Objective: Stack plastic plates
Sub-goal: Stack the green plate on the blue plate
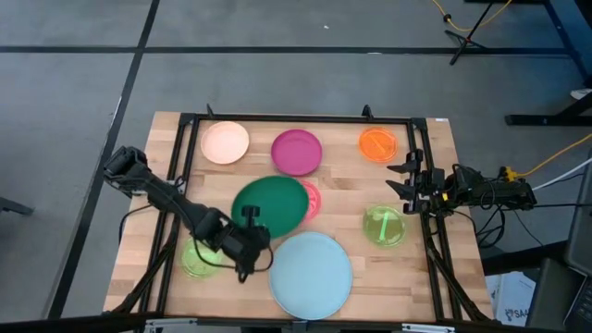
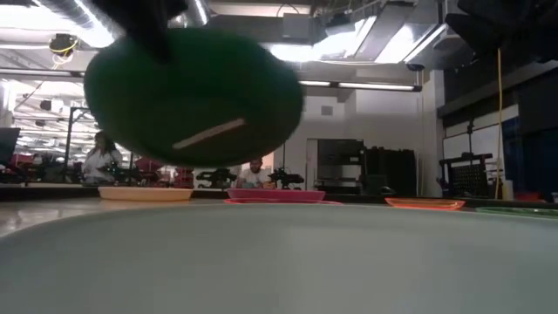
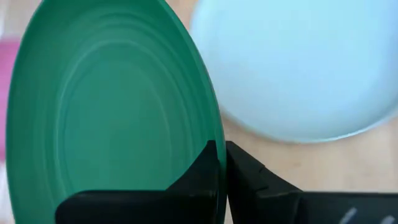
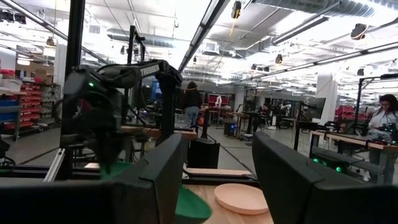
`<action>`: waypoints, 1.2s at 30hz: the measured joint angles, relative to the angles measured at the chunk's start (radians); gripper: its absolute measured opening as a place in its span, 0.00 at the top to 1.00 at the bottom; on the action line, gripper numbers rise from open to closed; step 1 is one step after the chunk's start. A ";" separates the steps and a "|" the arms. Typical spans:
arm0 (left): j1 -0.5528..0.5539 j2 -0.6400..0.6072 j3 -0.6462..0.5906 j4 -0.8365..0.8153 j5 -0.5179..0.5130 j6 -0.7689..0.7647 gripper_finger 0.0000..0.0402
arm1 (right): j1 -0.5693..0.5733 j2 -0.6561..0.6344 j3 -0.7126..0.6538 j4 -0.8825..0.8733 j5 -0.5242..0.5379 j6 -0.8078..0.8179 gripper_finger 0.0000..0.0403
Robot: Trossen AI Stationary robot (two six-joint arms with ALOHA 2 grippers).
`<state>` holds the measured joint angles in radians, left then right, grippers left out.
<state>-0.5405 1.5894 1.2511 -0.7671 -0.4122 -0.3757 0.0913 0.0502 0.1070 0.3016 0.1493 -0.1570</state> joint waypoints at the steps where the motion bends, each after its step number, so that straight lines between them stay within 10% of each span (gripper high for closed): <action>1: -0.011 0.000 0.000 0.027 0.002 0.026 0.99 | 0.000 0.000 0.000 0.000 0.000 0.000 0.53; 24: -0.108 0.203 0.002 0.607 0.225 0.184 0.99 | 0.000 0.001 0.000 -0.003 -0.003 0.121 0.53; 36: -0.106 0.280 0.001 0.590 0.182 0.167 0.89 | 0.000 0.001 0.000 -0.044 -0.003 0.165 0.53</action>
<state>-0.6464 1.8698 1.2522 -0.1768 -0.2305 -0.2089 0.0914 0.0513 0.1070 0.2571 0.1467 0.0076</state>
